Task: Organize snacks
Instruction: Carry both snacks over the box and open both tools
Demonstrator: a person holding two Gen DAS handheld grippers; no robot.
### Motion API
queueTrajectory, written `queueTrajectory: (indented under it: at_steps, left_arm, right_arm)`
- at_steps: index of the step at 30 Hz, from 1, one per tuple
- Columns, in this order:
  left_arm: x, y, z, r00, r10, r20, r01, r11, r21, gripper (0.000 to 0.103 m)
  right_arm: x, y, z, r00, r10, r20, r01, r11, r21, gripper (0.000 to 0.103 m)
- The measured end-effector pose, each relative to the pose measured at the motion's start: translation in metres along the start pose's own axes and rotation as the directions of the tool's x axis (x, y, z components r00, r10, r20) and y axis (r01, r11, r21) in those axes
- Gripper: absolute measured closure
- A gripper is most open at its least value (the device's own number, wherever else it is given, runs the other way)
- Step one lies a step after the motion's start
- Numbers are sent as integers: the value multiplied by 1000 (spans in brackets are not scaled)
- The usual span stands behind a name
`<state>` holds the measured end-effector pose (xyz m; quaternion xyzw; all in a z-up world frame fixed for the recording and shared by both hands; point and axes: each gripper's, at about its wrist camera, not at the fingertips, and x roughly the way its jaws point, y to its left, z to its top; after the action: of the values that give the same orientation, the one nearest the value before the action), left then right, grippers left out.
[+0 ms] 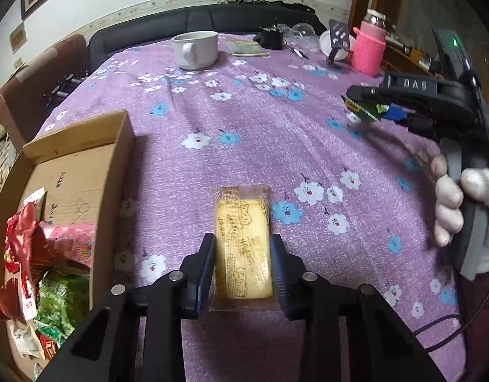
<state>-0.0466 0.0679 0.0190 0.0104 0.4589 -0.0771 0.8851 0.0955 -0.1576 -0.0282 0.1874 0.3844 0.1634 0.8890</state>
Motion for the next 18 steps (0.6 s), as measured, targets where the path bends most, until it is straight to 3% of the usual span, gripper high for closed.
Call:
queueTrajectory:
  at_steps: [8,18]
  left_arm:
    - [-38,18,0,997,-39,72,44,996,-72,68]
    - [-87,85,-24,988,1,157,33,976,-217,67]
  right_arm:
    - [-3,14,-5,998,65,2,-65,997,-35,65]
    - [4,38,-25,997,59,-39,-62,994,-92,65]
